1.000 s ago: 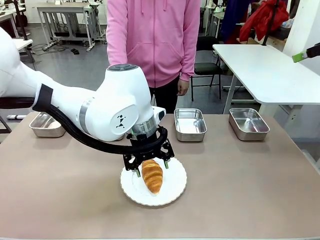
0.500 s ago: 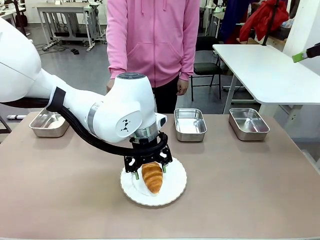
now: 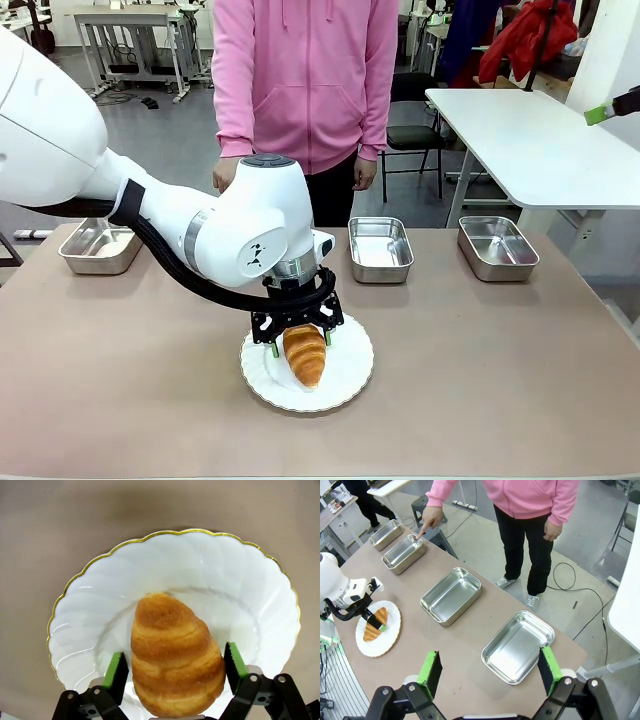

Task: Place the bread in the container.
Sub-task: Place the Butter Roll into the Airtight Container indicated by the human.

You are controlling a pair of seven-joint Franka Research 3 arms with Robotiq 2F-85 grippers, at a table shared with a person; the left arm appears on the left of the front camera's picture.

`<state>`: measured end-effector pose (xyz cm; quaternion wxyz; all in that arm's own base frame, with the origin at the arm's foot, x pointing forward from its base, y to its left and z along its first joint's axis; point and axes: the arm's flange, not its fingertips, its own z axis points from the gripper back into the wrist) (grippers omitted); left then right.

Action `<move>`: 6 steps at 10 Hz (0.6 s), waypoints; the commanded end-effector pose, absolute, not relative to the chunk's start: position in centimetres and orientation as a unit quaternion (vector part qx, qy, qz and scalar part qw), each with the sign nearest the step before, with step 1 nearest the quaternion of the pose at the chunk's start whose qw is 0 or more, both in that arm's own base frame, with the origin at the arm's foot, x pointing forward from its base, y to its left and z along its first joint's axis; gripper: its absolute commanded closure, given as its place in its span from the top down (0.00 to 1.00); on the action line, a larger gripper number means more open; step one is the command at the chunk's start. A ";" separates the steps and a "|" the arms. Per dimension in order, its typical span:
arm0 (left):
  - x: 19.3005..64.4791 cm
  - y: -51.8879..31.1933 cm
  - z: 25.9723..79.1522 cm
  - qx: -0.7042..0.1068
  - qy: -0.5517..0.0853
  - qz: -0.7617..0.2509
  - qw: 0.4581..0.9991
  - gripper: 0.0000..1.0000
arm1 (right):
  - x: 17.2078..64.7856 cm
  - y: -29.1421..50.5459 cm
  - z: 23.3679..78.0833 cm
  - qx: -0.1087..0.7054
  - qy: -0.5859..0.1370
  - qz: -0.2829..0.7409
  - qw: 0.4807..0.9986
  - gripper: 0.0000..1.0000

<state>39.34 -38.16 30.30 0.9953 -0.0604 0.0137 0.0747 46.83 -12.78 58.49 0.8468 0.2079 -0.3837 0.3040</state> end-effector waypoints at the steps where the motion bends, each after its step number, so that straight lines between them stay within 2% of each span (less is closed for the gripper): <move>1: 39.6 -38.9 30.5 -0.044 0.007 0.071 0.996 0.81 | 46.8 -12.7 58.5 0.211 -0.388 0.304 0.844 1.00; 2: 39.6 -38.8 30.7 -0.047 0.010 0.071 0.996 0.62 | 46.8 -12.7 58.5 0.211 -0.388 0.304 0.844 1.00; 3: 39.7 -38.7 30.9 -0.050 0.013 0.072 0.996 0.77 | 46.8 -12.7 58.5 0.211 -0.388 0.304 0.844 1.00; 4: 39.7 -38.7 31.1 -0.049 0.010 0.072 0.996 0.43 | 46.8 -12.7 58.5 0.211 -0.388 0.304 0.844 1.00; 5: 39.8 -38.8 31.0 -0.037 -0.006 0.066 0.997 0.58 | 46.8 -12.7 58.5 0.211 -0.388 0.304 0.844 1.00; 6: 39.7 -39.1 31.1 -0.043 0.015 0.036 0.998 0.58 | 46.8 -12.7 58.5 0.211 -0.388 0.304 0.844 1.00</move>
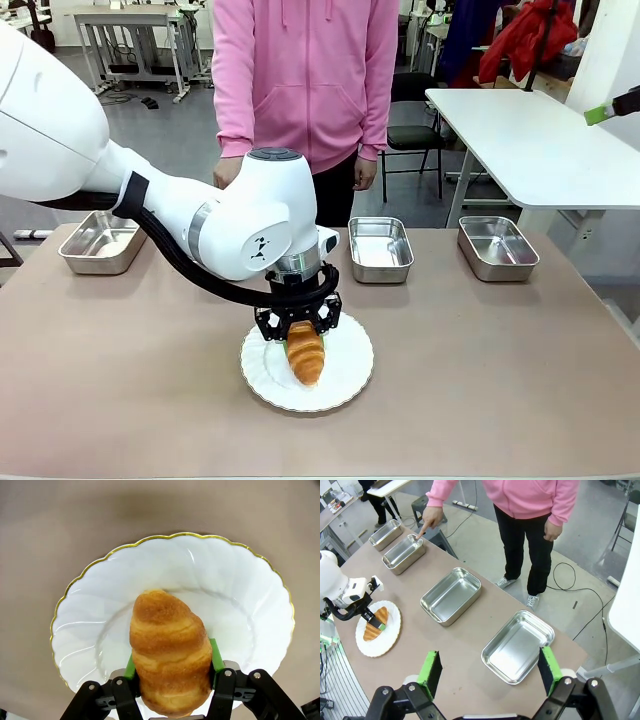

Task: Place the bread in the container.
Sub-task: Place the Butter Roll into the Airtight Container indicated by the human.

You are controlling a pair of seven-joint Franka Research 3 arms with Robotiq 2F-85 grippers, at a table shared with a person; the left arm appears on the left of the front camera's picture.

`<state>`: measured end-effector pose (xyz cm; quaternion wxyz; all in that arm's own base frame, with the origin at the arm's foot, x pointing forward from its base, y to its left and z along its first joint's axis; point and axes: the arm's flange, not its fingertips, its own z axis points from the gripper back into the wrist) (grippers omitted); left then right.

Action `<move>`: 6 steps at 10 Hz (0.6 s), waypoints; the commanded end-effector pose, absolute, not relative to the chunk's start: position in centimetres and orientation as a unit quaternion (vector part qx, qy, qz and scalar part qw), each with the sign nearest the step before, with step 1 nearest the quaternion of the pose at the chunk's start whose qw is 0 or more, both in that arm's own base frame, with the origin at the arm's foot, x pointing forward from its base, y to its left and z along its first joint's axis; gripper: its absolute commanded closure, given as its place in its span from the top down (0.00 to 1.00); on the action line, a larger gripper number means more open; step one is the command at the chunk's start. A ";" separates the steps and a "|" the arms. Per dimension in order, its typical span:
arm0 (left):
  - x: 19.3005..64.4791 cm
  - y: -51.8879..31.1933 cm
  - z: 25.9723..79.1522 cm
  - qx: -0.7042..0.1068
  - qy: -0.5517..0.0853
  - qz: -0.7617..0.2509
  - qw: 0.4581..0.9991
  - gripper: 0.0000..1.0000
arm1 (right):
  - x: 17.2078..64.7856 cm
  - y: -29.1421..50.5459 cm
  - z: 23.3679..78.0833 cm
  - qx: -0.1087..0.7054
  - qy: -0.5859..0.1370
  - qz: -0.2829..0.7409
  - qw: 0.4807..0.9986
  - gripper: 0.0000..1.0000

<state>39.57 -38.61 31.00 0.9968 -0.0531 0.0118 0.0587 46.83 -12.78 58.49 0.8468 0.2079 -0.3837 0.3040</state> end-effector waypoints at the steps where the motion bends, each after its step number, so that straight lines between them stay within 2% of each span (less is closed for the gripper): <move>1: 39.6 -38.5 30.9 -0.055 0.012 0.067 0.996 0.58 | 46.8 -12.7 58.5 0.211 -0.388 0.304 0.844 1.00; 6: 39.6 -38.5 30.9 -0.055 0.012 0.067 0.996 0.58 | 46.8 -12.7 58.5 0.211 -0.388 0.304 0.844 1.00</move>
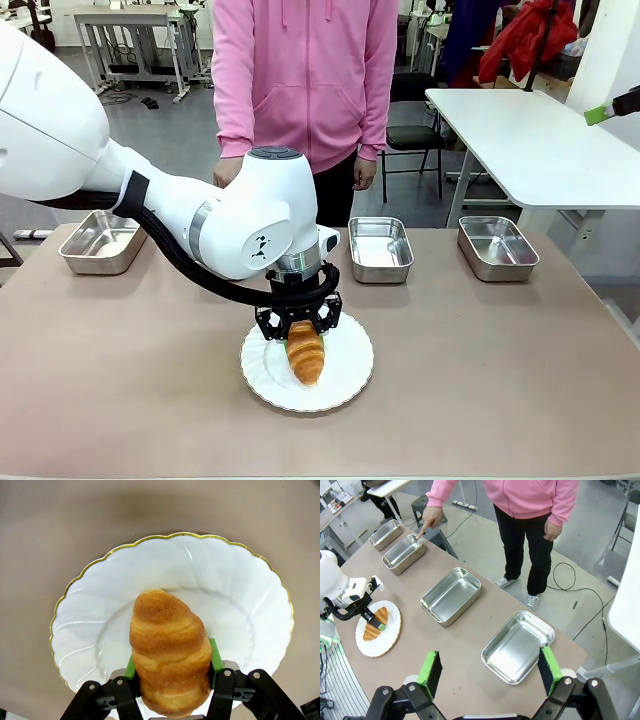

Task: Place the bread in the container.
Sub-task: Place the Butter Roll into the Airtight Container indicated by the human.

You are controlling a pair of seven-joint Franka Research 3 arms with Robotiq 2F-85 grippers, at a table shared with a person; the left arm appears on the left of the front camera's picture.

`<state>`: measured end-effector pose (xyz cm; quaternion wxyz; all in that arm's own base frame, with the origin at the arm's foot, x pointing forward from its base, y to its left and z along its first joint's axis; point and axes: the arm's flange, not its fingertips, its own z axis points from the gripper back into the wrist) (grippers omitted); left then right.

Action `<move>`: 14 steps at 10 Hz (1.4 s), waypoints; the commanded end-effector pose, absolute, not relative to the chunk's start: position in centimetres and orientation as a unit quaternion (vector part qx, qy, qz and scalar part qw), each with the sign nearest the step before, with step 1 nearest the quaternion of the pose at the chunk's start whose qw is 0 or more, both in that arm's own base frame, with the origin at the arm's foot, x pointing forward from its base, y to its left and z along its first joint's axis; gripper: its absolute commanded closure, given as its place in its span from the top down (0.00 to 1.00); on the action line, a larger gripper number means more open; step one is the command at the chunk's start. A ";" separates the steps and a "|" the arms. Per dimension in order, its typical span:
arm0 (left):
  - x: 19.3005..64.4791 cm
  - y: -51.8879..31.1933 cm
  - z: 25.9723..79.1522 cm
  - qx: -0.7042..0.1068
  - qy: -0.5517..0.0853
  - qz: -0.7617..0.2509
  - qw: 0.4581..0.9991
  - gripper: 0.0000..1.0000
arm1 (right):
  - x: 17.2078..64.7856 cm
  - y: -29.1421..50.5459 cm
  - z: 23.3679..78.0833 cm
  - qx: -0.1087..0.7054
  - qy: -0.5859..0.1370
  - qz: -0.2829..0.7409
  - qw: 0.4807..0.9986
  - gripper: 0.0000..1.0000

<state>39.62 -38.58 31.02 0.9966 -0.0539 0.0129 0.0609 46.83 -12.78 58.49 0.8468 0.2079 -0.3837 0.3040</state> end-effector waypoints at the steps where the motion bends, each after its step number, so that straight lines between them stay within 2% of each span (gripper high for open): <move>1: 39.6 -38.5 30.9 -0.055 0.012 0.067 0.996 0.58 | 46.8 -12.7 58.5 0.211 -0.388 0.304 0.844 1.00; 2: 39.6 -38.6 31.0 -0.054 0.013 0.061 0.997 0.58 | 46.8 -12.7 58.5 0.211 -0.388 0.304 0.844 1.00; 5: 41.8 -36.2 36.8 -0.084 -0.008 0.026 0.996 0.58 | 46.8 -12.7 58.5 0.211 -0.388 0.304 0.844 1.00; 8: 46.8 -31.4 44.1 -0.081 -0.038 0.002 0.996 0.58 | 46.8 -12.7 58.5 0.211 -0.388 0.304 0.844 1.00; 10: 51.2 -28.1 46.9 -0.076 -0.052 -0.041 0.995 0.58 | 46.8 -12.7 58.5 0.211 -0.388 0.304 0.844 1.00; 12: 56.4 -25.8 47.8 -0.079 -0.067 -0.082 0.991 0.58 | 46.8 -12.7 58.5 0.211 -0.388 0.304 0.844 1.00; 14: 60.5 -24.5 46.4 -0.073 -0.049 -0.087 0.992 0.58 | 46.8 -12.7 58.5 0.211 -0.388 0.304 0.844 1.00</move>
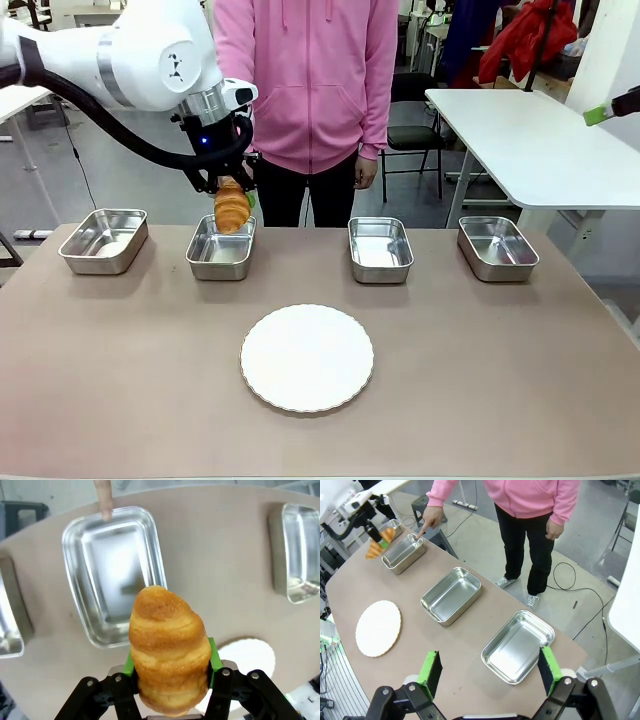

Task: Place the bread in the container.
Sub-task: Place the Butter Roll into the Airtight Container indicated by the human.

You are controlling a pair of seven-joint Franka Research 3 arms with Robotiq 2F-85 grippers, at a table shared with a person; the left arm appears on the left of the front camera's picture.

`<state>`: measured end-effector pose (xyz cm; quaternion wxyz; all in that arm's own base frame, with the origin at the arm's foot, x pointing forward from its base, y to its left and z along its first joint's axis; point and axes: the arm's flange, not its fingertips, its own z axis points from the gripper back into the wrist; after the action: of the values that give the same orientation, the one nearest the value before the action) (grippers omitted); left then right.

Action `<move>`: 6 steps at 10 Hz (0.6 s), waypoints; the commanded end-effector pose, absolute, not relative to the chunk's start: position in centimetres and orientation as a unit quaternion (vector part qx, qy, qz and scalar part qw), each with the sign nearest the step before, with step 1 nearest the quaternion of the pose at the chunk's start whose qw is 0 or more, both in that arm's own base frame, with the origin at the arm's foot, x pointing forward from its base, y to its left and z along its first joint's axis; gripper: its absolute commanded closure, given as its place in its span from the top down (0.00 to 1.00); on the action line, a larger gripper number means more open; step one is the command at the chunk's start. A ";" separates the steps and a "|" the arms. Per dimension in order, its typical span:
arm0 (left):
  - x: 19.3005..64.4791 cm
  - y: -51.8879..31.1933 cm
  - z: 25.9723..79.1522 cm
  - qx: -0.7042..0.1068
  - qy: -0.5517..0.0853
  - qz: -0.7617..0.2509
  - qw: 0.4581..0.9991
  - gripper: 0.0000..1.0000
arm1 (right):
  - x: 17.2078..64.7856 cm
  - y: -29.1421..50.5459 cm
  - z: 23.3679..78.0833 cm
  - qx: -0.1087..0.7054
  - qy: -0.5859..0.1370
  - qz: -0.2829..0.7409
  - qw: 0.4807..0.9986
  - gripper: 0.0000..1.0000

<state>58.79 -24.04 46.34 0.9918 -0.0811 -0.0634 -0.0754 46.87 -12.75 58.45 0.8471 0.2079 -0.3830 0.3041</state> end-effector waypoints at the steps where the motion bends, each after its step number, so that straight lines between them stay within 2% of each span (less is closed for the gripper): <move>1: 62.2 -24.0 45.7 -0.069 -0.044 -0.091 0.992 0.58 | 46.8 -12.7 58.5 0.211 -0.388 0.304 0.844 1.00; 3: 63.9 -23.3 43.8 -0.054 -0.029 -0.092 0.994 0.58 | 46.8 -12.7 58.5 0.211 -0.388 0.304 0.844 1.00; 5: 62.8 -23.4 44.4 -0.031 -0.027 -0.073 0.996 0.58 | 46.8 -12.7 58.5 0.211 -0.388 0.304 0.844 1.00; 6: 63.5 -23.2 42.5 -0.063 -0.031 -0.084 0.994 0.58 | 46.8 -12.7 58.5 0.211 -0.388 0.304 0.844 1.00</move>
<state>63.42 -23.30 42.86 0.9946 -0.0545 -0.0276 -0.0835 46.87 -12.76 58.45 0.8471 0.2078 -0.3830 0.3041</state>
